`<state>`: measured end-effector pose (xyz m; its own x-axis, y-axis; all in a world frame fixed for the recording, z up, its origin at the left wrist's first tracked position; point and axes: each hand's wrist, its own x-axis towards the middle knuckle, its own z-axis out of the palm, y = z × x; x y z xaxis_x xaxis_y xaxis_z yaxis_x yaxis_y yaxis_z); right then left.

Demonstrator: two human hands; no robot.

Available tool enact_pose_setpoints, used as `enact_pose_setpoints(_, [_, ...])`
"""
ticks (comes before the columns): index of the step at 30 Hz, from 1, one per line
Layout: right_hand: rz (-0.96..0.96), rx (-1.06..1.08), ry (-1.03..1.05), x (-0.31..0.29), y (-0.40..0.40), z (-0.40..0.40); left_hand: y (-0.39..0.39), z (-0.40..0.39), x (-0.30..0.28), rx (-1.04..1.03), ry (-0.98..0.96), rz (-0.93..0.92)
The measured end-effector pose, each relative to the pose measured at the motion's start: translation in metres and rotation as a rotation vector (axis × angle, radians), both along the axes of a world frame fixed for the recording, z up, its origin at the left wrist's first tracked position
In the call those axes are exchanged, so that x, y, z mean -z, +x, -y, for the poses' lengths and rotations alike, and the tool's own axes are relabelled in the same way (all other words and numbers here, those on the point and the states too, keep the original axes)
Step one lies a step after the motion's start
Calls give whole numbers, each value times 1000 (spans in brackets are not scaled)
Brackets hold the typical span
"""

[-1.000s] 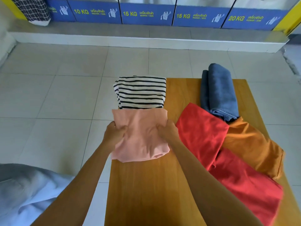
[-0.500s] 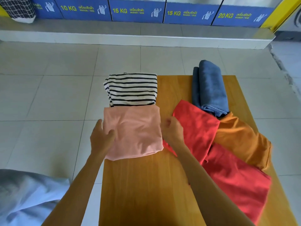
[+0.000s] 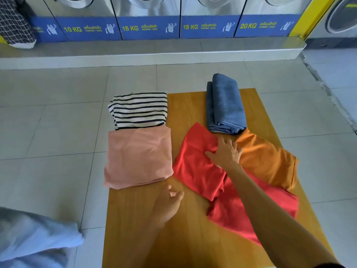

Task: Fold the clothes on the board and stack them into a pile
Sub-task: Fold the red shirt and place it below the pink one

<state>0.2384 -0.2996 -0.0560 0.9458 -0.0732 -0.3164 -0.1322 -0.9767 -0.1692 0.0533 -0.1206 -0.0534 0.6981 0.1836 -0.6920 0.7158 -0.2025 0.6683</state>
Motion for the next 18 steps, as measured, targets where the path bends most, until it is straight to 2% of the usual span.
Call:
enact_pose_setpoints(3, [-82, -76, -76, -3, -9, 0, 8, 16, 11, -255, -189, -46])
enact_pose_setpoints(5, [-74, -126, -47, -7, -13, -2, 19, 25, 15, -454, -310, -96])
enact_pose_setpoints(9, [-130, -198, 91, -12, -11, -6, 22, 36, 16, -671, -417, -112])
enact_pose_setpoints(12, [-187, -144, 146, -11, -7, -6, 21, 44, 11, -730, -564, -101])
enact_pose_setpoints(14, [-216, -155, 102, -15, -3, -5, 23, 51, 5, -720, -640, -97])
enact_pose_setpoints(16, [-281, -199, 84, -22, 2, -4, 23, 54, 1, -676, -606, -57])
enact_pose_setpoints(18, [-356, -193, 262, -39, 5, -2, 21, 51, -9, -636, -447, 56])
